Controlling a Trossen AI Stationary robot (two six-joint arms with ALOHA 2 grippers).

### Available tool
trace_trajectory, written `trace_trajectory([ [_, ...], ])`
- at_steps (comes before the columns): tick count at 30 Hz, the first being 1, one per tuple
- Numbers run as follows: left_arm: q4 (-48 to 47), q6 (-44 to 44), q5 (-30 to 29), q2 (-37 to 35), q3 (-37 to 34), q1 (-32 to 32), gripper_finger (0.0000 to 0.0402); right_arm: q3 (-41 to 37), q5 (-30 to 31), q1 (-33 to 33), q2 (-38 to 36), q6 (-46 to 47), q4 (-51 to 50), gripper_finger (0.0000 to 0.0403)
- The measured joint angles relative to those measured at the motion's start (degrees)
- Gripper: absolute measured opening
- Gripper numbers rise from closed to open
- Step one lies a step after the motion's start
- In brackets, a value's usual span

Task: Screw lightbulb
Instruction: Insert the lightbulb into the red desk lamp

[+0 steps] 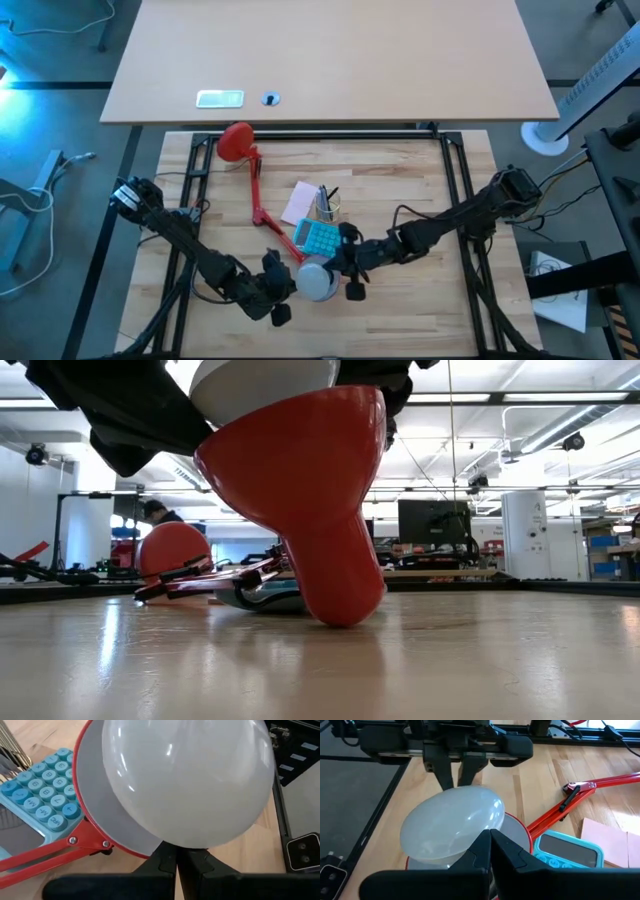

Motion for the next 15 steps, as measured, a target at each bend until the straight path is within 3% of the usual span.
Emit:
trace_trajectory([
  [15,-0.22,0.00,-1.00,-0.05,-0.25,1.01,0.0000,0.00,0.34,1.16,-0.44,0.87,-1.89,0.0000],
])
